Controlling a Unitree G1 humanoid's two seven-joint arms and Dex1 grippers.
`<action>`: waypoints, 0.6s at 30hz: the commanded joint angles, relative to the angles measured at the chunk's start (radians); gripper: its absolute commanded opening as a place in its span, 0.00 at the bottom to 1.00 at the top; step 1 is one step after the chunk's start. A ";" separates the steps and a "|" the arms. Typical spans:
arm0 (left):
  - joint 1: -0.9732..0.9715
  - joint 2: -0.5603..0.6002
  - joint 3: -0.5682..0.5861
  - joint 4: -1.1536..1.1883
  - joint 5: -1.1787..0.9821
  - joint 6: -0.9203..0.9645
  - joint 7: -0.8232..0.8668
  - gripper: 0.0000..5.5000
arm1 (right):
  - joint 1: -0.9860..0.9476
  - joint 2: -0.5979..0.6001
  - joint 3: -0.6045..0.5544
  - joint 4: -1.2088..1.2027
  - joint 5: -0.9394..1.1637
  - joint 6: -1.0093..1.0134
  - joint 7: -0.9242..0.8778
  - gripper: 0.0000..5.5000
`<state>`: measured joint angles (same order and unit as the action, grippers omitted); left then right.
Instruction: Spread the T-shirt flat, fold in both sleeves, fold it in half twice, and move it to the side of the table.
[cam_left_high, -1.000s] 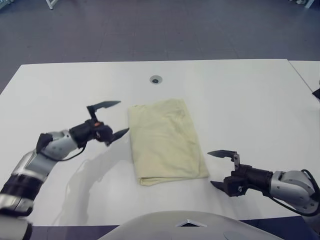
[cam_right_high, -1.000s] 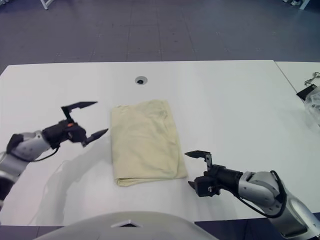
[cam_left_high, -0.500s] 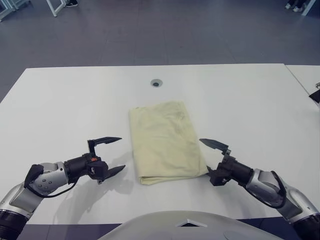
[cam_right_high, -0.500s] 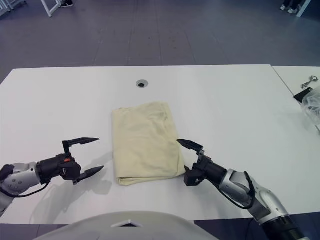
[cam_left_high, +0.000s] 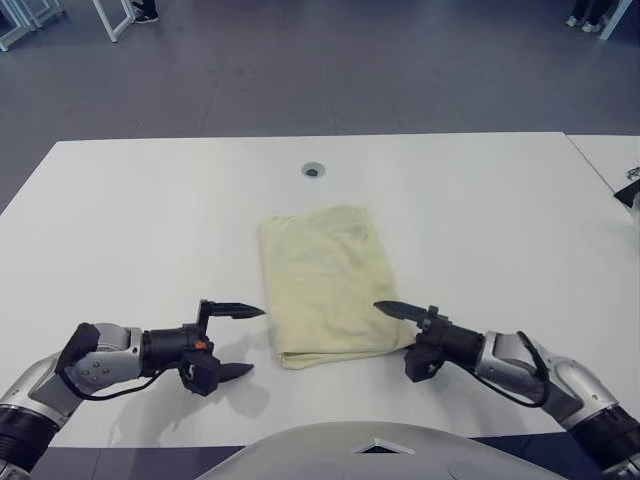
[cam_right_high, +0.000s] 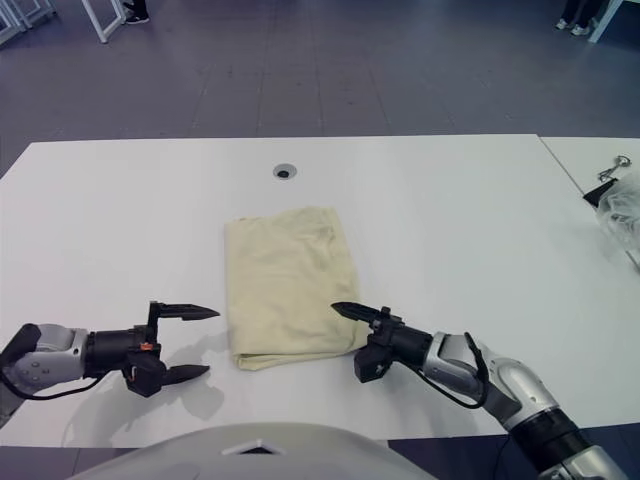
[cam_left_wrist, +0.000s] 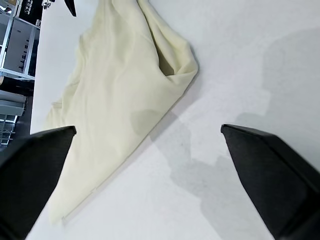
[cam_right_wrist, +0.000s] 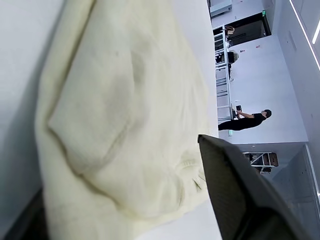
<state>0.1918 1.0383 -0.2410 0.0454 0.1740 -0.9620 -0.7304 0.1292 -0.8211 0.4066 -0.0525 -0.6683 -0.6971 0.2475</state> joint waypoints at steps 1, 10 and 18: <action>-0.023 -0.019 -0.041 0.002 0.042 0.020 -0.029 0.98 | 0.052 -0.044 0.083 0.058 -0.071 0.021 0.142 0.36; -0.037 -0.032 -0.067 -0.032 0.039 0.042 -0.031 0.98 | 0.052 -0.082 0.080 0.021 -0.022 -0.011 0.164 0.08; -0.061 -0.028 -0.075 -0.015 0.037 0.018 -0.038 0.98 | 0.063 -0.015 0.022 -0.289 0.566 0.435 0.454 0.00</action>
<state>0.1398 1.0055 -0.3036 0.0127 0.1782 -0.9496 -0.7510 0.2044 -0.8498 0.4478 -0.2672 -0.1834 -0.3557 0.6579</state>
